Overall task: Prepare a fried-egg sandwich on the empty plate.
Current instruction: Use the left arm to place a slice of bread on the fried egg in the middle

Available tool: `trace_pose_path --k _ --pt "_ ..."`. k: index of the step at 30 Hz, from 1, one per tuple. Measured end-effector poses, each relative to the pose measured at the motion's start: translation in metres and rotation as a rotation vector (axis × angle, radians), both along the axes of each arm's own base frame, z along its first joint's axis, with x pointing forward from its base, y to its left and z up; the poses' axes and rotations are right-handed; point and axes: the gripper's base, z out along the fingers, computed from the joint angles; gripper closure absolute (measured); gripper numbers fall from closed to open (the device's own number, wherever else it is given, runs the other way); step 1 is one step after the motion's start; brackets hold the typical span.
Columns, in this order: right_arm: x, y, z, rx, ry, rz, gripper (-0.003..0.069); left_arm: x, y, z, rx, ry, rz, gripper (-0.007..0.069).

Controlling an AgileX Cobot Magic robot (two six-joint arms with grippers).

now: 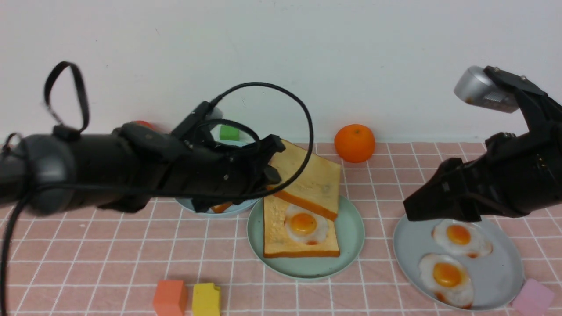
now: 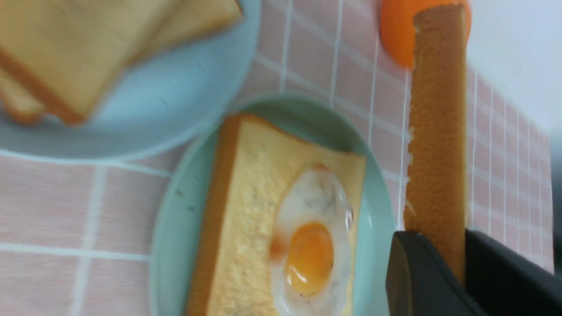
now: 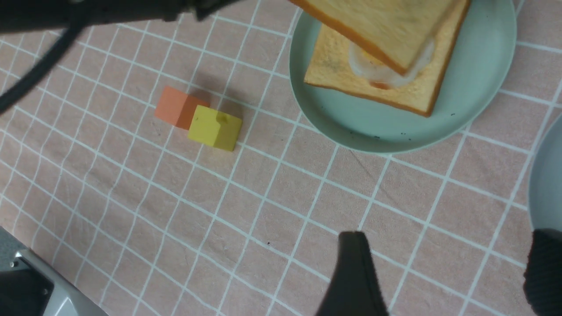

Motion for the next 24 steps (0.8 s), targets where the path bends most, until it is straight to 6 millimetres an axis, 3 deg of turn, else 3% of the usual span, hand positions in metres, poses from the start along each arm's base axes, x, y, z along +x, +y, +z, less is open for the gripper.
trace_pose_path --k 3,7,12,24 --pt "0.000 0.000 0.000 -0.003 0.000 0.001 0.0144 -0.019 0.009 0.002 0.016 -0.013 0.036 0.0486" --pt "0.000 0.000 0.000 -0.003 -0.001 0.000 0.0144 -0.030 0.012 -0.016 0.002 0.068 0.061 0.0486" --pt "0.000 0.000 0.000 -0.003 -0.001 0.000 0.0144 -0.028 0.011 -0.025 -0.026 0.117 0.084 0.0487" --pt "0.000 0.000 0.000 -0.006 -0.004 0.003 0.0144 -0.018 0.004 -0.025 -0.030 0.109 0.075 0.0487"
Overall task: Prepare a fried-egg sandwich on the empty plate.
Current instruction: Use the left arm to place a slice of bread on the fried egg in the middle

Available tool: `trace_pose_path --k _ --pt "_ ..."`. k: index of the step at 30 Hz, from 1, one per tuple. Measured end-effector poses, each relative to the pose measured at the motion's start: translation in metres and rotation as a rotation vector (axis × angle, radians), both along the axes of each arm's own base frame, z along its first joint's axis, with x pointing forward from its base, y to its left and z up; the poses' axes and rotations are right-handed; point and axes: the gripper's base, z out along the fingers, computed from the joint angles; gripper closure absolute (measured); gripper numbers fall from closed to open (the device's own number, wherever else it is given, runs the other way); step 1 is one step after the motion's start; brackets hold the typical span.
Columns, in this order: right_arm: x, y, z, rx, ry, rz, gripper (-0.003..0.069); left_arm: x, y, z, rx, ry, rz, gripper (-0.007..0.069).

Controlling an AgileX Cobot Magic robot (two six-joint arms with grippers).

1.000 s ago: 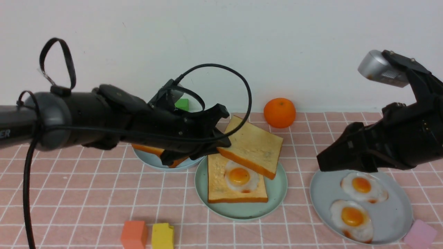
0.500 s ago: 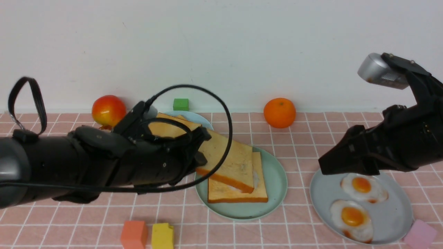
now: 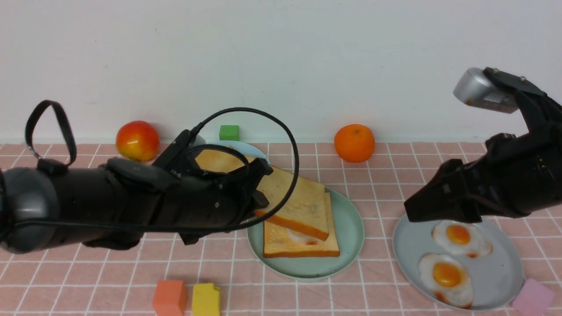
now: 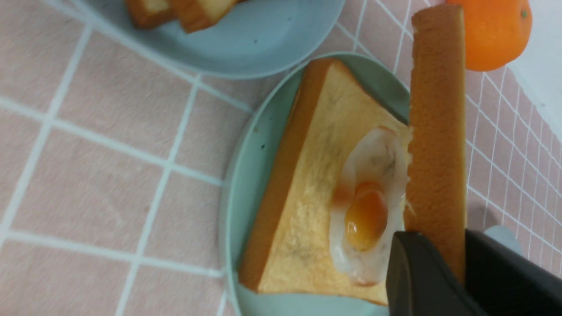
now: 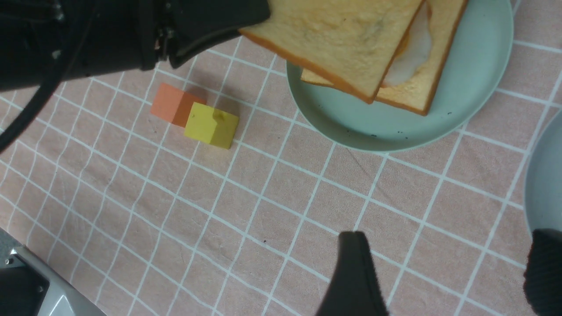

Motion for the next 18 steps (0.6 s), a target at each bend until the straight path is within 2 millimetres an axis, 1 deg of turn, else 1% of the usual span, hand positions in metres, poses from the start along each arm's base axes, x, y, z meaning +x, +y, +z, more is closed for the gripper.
trace_pose_path --k 6,11,15,17,18 --pt "0.000 0.000 0.000 -0.001 0.003 0.003 0.0144 0.008 -0.009 -0.012 -0.029 0.051 -0.014 0.0487" --pt "-0.001 0.000 0.000 -0.002 0.005 0.006 0.0144 0.010 -0.010 -0.024 -0.028 0.088 0.000 0.0487" --pt "-0.001 0.000 0.000 -0.002 0.006 0.006 0.0144 0.010 -0.010 -0.026 -0.028 0.094 0.005 0.0484" --pt "-0.001 0.000 0.000 -0.002 0.006 0.006 0.0144 0.010 -0.010 -0.026 -0.026 0.092 0.003 0.0468" --pt "-0.001 0.000 0.000 -0.002 0.006 0.006 0.0144 0.010 -0.010 -0.026 -0.020 0.088 -0.002 0.0433"
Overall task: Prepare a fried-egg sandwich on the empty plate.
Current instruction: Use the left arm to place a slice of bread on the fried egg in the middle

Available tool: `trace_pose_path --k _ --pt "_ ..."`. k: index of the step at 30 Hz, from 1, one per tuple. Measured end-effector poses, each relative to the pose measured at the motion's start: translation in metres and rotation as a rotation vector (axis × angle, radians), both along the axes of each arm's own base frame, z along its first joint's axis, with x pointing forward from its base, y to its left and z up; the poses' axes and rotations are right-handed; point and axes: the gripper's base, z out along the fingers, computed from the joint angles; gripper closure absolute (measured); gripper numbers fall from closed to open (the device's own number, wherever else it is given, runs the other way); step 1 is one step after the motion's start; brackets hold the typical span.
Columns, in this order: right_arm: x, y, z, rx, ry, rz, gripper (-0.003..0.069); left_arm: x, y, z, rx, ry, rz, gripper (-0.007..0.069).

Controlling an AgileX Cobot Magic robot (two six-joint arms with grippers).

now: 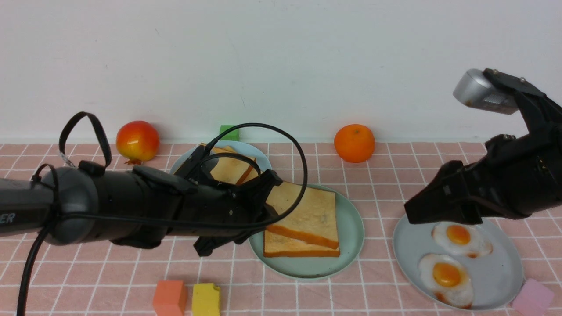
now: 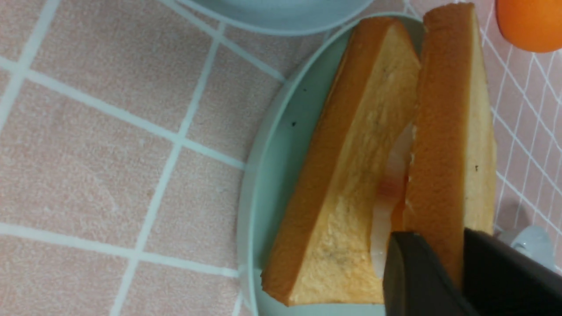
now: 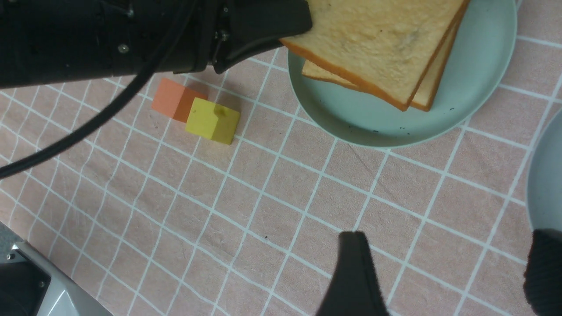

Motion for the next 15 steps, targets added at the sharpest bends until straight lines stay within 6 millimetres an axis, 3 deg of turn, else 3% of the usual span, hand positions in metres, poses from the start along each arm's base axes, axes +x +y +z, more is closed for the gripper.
trace_pose_path --k 3,4,7,8,9,12,15 --pt "0.0000 0.0000 0.0000 0.000 0.000 0.000 0.0144 -0.0004 -0.0005 0.0000 0.031 -0.022 -0.043 0.0297" --pt "0.0000 0.0000 0.0000 0.000 0.000 0.000 0.0144 -0.0003 -0.0005 0.0000 0.034 -0.024 -0.046 0.0287" --pt "0.0000 0.0000 0.0000 0.000 0.000 0.000 0.0144 -0.0014 -0.0019 0.0000 0.069 -0.050 -0.110 0.0118" --pt "0.0000 0.0000 0.0000 0.000 0.000 0.000 0.0144 -0.0015 -0.0021 0.0000 0.070 -0.051 -0.115 0.0118" --pt "0.0000 0.0000 0.0000 0.000 0.000 0.000 0.0144 -0.0017 -0.0023 0.0004 0.091 -0.068 -0.143 0.0041" --pt "-0.0002 0.0000 -0.0001 0.000 0.002 0.001 0.0144 -0.0022 -0.0021 0.0030 0.135 -0.106 -0.193 -0.0016" --pt "-0.0003 0.0000 -0.0001 0.000 0.003 0.002 0.0144 -0.0031 -0.0015 0.0063 0.207 -0.163 -0.271 -0.0025"
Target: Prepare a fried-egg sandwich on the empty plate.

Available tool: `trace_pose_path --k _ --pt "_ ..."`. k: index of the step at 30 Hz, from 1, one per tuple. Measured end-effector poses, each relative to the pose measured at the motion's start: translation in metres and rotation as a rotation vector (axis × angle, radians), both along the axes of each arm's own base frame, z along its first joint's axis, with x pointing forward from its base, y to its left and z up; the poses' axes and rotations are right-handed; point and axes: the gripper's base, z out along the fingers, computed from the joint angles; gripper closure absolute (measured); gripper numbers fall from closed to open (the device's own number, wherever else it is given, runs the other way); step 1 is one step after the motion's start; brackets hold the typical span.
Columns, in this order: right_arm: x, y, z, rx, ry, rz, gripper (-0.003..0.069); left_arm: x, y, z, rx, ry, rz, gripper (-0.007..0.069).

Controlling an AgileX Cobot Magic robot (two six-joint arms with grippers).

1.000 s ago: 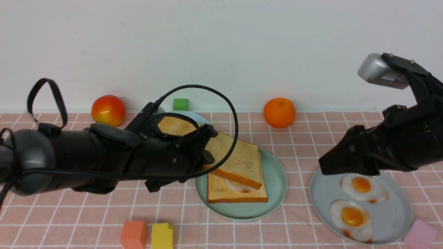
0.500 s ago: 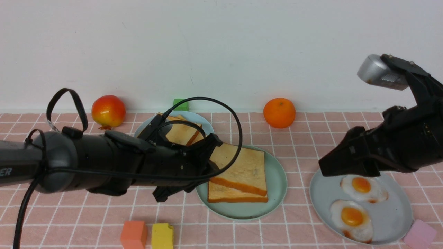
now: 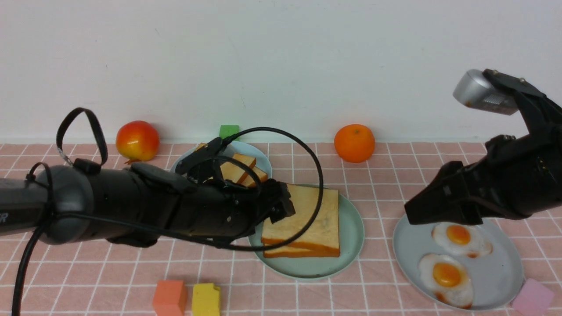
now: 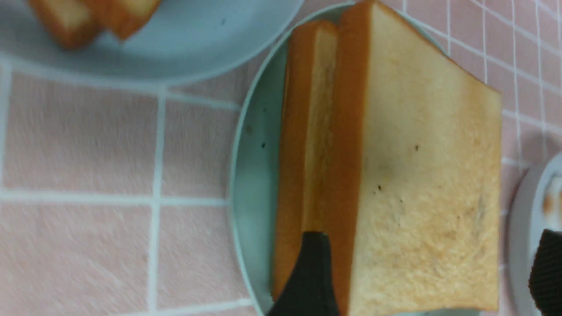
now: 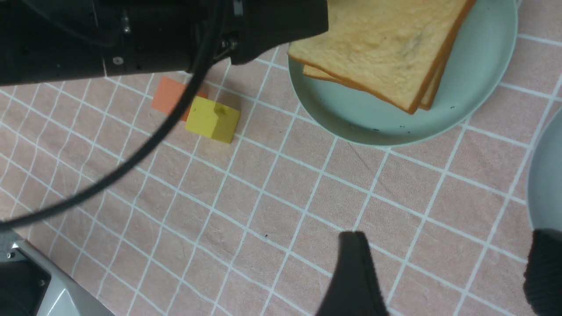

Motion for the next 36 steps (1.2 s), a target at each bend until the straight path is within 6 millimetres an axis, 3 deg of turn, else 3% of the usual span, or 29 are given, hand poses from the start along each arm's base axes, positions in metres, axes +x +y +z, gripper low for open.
trace_pose_path --k 5,10,11,13,15,16,18,21,23,25,27,29,32,33,34,36 --pt "-0.001 0.000 0.000 -0.002 0.008 0.008 0.0148 -0.003 0.005 0.016 0.112 -0.113 -0.163 0.0038" --pt "-0.003 0.000 -0.002 -0.025 0.009 0.045 0.0215 -0.009 0.031 0.043 0.134 -0.154 -0.315 0.0207" --pt "-0.003 -0.001 -0.003 -0.043 0.010 0.051 0.0265 -0.012 0.048 0.052 0.128 -0.115 -0.369 0.0300" --pt "-0.003 -0.003 -0.004 -0.063 0.015 0.046 0.0326 -0.012 0.064 0.062 0.116 -0.065 -0.382 0.0391" --pt "-0.002 -0.009 -0.006 -0.101 0.036 0.004 0.0447 -0.011 0.091 0.076 0.125 0.029 -0.360 0.0548" --pt "-0.002 -0.013 -0.007 -0.120 0.049 -0.029 0.0509 -0.011 0.101 0.084 0.137 0.060 -0.343 0.0592" --pt "0.000 -0.025 -0.008 -0.165 0.067 -0.113 0.0624 -0.014 0.115 0.103 0.152 0.080 -0.303 0.0612" --pt "-0.001 -0.034 -0.007 -0.208 0.065 -0.179 0.0662 -0.020 0.116 0.122 0.141 0.048 -0.287 0.0613" --pt "-0.017 -0.048 0.001 -0.234 0.027 -0.295 0.0665 -0.043 0.096 0.151 0.106 -0.038 -0.353 0.0613" --pt "-0.026 -0.050 0.003 -0.228 -0.001 -0.320 0.0665 -0.053 0.087 0.159 0.102 -0.057 -0.398 0.0613" --pt "-0.058 -0.057 0.009 -0.187 -0.131 -0.365 0.0665 -0.084 0.066 0.174 0.121 -0.079 -0.517 0.0613" --pt "-0.071 -0.060 0.004 -0.174 -0.176 -0.377 0.0665 -0.097 0.062 0.178 0.131 -0.075 -0.542 0.0613" --pt "-0.114 -0.070 -0.009 -0.138 -0.431 -0.388 0.0665 -0.138 0.067 0.194 0.168 -0.111 -0.508 0.0613" --pt "-0.122 -0.072 -0.010 -0.133 -0.480 -0.387 0.0665 -0.142 0.069 0.195 0.176 -0.116 -0.497 0.0613" --pt "-0.141 -0.075 -0.024 -0.116 -0.586 -0.393 0.0665 -0.163 0.077 0.197 0.168 -0.137 -0.451 0.0613" --pt "-0.156 -0.078 -0.034 -0.086 -0.686 -0.407 0.0665 -0.183 0.086 0.201 0.150 -0.171 -0.404 0.0613"
